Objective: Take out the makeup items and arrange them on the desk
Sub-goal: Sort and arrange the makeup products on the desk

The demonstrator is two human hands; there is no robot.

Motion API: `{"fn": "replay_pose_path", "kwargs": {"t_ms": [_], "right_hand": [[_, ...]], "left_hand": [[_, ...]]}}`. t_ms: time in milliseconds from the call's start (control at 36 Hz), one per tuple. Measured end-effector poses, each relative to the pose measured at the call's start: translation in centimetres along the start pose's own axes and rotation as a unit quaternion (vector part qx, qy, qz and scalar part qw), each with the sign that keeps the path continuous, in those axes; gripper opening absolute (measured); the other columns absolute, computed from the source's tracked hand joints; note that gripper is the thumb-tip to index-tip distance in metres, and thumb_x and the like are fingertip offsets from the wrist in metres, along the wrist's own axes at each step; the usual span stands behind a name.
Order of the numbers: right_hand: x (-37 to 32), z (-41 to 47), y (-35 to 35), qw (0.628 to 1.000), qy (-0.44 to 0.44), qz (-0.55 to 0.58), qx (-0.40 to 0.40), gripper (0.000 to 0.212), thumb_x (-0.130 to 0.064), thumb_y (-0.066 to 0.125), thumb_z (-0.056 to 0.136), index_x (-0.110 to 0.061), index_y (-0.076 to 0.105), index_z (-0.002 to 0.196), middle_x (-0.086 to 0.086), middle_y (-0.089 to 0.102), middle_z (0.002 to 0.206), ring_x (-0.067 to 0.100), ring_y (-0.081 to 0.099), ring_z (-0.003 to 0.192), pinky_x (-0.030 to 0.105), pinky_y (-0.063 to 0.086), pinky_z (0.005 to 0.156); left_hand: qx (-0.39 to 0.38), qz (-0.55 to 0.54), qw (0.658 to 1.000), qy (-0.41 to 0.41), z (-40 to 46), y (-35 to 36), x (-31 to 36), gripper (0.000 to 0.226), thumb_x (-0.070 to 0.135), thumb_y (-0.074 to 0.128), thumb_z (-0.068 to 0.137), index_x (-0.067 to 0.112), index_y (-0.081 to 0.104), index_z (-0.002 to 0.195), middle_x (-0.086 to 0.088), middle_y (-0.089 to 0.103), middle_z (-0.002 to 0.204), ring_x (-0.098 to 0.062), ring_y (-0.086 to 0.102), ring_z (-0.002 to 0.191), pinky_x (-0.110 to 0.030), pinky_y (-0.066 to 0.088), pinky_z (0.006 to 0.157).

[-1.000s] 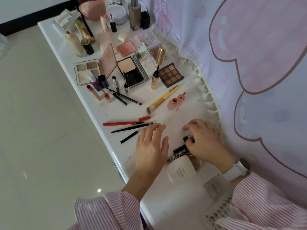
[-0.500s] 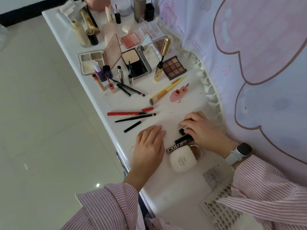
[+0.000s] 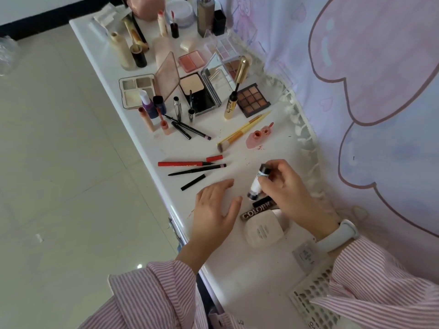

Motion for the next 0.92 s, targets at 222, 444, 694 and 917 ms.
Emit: {"fn": "replay_pose_path", "kwargs": {"t_ms": [222, 444, 694, 917], "right_hand": [[-0.8, -0.7, 1.3, 0.994, 0.050, 0.086, -0.033, 0.010, -0.001, 0.056, 0.086, -0.009, 0.051, 0.083, 0.002, 0.050, 0.056, 0.016, 0.047, 0.052, 0.025, 0.041, 0.054], [-0.5, -0.9, 2.9, 0.984, 0.100, 0.143, -0.029, 0.014, -0.006, 0.048, 0.092, -0.010, 0.044, 0.079, -0.002, 0.038, 0.044, 0.012, 0.028, 0.041, 0.024, 0.023, 0.041], [-1.6, -1.0, 1.9, 0.983, -0.068, -0.024, -0.169, 0.012, -0.016, 0.048, 0.083, -0.018, 0.050, 0.094, -0.012, 0.046, 0.067, 0.011, 0.039, 0.060, 0.021, 0.037, 0.057], [-2.1, -0.3, 2.3, 0.973, -0.107, -0.188, -0.085, 0.011, -0.017, 0.046, 0.094, -0.018, 0.055, 0.102, -0.005, 0.051, 0.072, 0.004, 0.045, 0.057, 0.016, 0.038, 0.055]], "left_hand": [[0.025, -0.077, 0.997, 0.012, 0.5, -1.5, 0.7, 0.032, 0.038, 0.052, 0.085, 0.014, 0.062, 0.103, 0.016, 0.048, 0.074, 0.005, 0.050, 0.070, -0.005, 0.040, 0.065], [-0.002, 0.034, 0.994, 0.107, 0.8, -1.5, 0.6, 0.039, 0.053, 0.034, 0.094, 0.018, 0.048, 0.104, 0.001, 0.058, 0.081, -0.006, 0.043, 0.062, -0.022, 0.042, 0.047], [-0.049, 0.015, 0.994, 0.102, 1.5, -2.9, -0.1, 0.066, 0.058, 0.019, 0.094, 0.004, 0.056, 0.093, 0.011, 0.042, 0.066, -0.012, 0.040, 0.048, -0.018, 0.029, 0.043], [-0.048, 0.074, 0.988, 0.130, 2.0, -3.1, 0.1, 0.058, 0.053, 0.020, 0.097, 0.008, 0.056, 0.089, 0.011, 0.043, 0.064, -0.007, 0.034, 0.048, -0.020, 0.027, 0.042]]}}
Point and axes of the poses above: each hand's wrist, its own z-axis towards the middle knuckle, its own y-axis out of the palm, x = y × z, the point moved 2 cm from there along z, towards the middle knuckle
